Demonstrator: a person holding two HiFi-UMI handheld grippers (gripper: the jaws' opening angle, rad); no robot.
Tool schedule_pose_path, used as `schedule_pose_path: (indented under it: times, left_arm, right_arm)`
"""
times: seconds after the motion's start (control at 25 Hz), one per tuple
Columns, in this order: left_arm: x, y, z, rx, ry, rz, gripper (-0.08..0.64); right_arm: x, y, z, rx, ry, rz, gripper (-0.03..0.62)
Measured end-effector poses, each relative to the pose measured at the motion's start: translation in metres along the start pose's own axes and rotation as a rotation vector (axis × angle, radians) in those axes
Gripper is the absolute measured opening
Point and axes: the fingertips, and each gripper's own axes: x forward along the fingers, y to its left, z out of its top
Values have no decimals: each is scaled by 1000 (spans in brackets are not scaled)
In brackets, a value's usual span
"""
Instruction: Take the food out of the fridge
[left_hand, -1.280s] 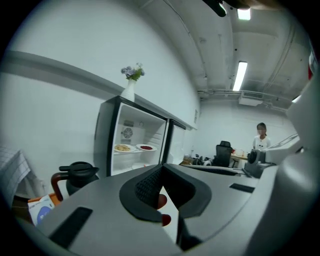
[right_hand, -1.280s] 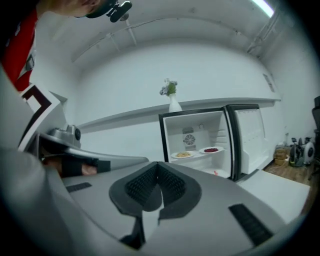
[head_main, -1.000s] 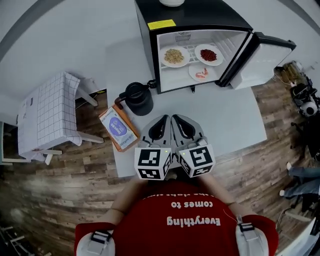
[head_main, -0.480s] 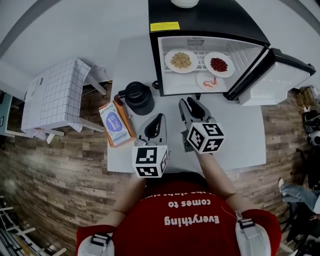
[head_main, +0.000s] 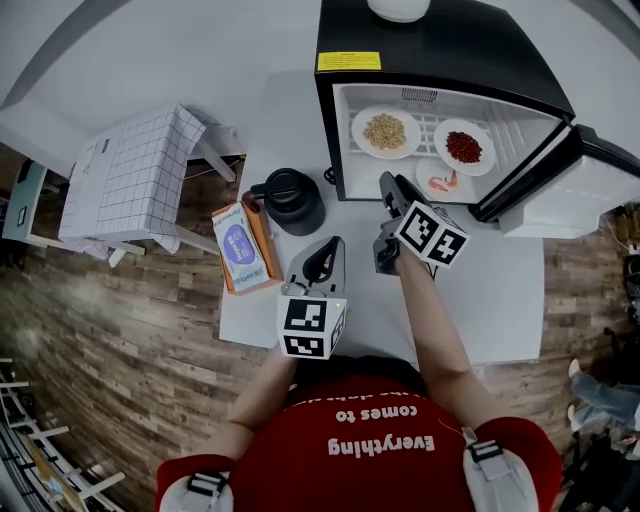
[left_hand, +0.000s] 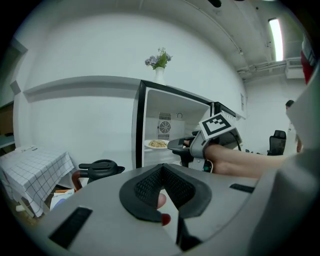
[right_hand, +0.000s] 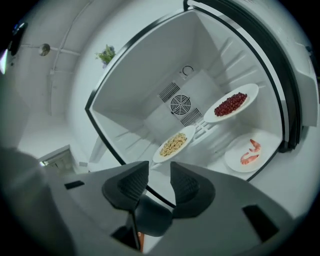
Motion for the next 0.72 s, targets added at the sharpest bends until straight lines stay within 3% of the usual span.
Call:
schedule_pose_path:
  times: [0.24, 0.56, 0.72]
  left_arm:
    - [10, 5, -9, -3, 34, 17, 6]
    - [14, 3, -23, -24, 80, 24, 6]
    - [16, 5, -26, -30, 91, 26, 6]
  right_arm:
    - [30, -31, 6, 259, 7, -14, 127]
    - [61, -41, 16, 514, -22, 31, 124]
    - [63, -46, 14, 676, -56, 67, 61]
